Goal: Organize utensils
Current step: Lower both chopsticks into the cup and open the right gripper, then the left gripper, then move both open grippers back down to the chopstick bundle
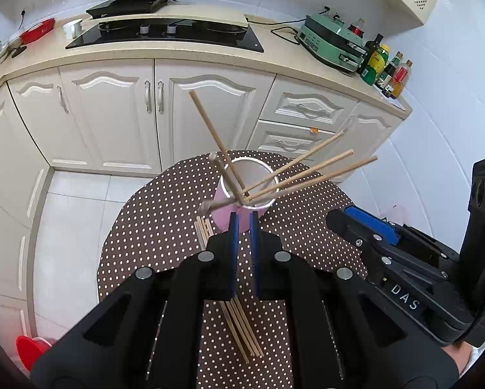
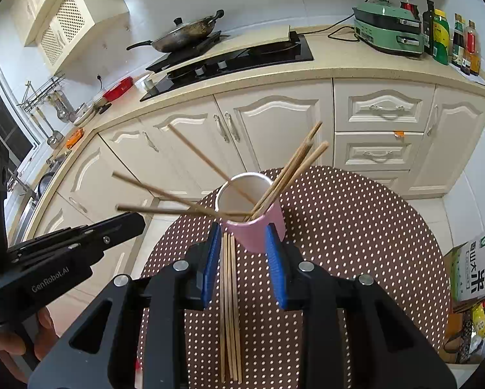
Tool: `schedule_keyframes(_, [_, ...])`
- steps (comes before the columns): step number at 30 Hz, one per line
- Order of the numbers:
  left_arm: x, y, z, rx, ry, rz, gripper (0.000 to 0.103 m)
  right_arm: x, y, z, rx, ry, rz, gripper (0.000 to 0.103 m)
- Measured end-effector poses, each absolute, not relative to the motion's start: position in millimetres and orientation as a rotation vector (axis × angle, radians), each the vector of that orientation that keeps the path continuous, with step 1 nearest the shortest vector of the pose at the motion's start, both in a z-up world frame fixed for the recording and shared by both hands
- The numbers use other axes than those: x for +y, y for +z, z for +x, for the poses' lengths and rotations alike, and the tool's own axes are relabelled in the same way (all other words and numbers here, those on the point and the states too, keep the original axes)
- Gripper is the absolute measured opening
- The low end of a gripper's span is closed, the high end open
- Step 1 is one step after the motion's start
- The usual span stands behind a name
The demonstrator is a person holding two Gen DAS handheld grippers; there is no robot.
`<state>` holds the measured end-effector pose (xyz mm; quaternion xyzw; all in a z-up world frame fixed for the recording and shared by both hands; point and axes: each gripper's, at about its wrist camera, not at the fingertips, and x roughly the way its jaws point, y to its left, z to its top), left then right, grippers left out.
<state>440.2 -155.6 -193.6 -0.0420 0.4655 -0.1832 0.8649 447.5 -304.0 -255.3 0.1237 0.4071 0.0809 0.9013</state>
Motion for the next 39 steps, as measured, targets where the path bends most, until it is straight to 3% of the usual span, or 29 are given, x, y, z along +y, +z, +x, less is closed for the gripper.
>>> schedule_keyframes(10, [-127.8, -218.6, 417.4, 1.04, -0.356, -0.132, 0.011, -286.5, -272.4, 423.2, 0.895, 0.171, 0.251, 0.027])
schedule_keyframes(12, [-122.8, -226.1, 414.7, 1.054, -0.345, -0.14, 0.029, -284.7, -279.1, 419.6, 0.915, 0.169, 0.253, 0.027])
schedule_keyframes(13, [-119.9, -231.0, 412.3, 1.06, -0.336, -0.151, 0.044, -284.0, -283.2, 417.8, 0.925, 0.168, 0.256, 0.027])
schedule_keyframes(14, [-117.3, -233.6, 412.2, 1.059, -0.333, -0.157, 0.049, -283.4, -286.8, 415.9, 0.933, 0.166, 0.257, 0.027])
schedule_keyframes(39, [-152.0, -377.5, 431.0, 1.367, -0.275, -0.096, 0.049, -296.5, -364.7, 440.0, 1.148, 0.19, 0.275, 0.027])
